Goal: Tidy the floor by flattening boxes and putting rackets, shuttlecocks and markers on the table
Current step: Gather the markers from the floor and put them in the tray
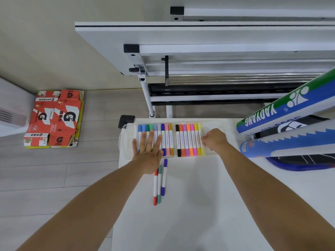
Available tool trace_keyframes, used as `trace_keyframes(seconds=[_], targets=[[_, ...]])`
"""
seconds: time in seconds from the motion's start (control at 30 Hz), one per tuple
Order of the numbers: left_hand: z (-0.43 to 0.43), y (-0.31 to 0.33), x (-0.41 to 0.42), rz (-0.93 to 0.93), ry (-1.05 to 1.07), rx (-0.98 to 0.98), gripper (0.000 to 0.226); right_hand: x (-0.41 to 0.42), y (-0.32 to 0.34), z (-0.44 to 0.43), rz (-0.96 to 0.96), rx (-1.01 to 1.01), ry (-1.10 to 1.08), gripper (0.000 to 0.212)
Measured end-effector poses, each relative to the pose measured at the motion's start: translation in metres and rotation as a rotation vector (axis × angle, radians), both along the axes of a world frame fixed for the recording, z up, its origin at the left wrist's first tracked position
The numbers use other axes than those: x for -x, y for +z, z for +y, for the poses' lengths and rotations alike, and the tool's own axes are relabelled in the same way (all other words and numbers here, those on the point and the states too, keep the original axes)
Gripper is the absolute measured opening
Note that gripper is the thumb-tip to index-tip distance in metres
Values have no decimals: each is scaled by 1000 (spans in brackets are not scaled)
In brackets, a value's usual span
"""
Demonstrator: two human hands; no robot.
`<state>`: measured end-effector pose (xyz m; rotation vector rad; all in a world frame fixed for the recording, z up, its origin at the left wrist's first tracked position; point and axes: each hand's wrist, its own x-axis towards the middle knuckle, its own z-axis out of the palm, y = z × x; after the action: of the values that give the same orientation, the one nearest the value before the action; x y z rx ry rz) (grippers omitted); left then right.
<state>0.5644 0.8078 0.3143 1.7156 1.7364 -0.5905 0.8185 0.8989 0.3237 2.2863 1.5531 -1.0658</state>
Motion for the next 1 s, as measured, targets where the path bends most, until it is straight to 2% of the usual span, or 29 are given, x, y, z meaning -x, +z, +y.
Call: trace_keyframes(seconds=[0.27,0.4,0.47,0.57,0.7,1.0], targets=[[0,1,1,-6,9,-7,66,10,6,-14,-81,-164,49,25],[0,5,1,-9,15,23,65,44,26,-63,78,-250,125,24],[2,8,1,-9,16,51,64,70,29,-99,164,-196,205,23],[3,8,1,-7,9,70,64,100,15,-136,154,-80,300,26],[3,7,2,-10,0,66,65,111,0,-152,127,22,263,34],[2,6,2,-13,-6,57,64,72,-2,-151,114,34,210,29]])
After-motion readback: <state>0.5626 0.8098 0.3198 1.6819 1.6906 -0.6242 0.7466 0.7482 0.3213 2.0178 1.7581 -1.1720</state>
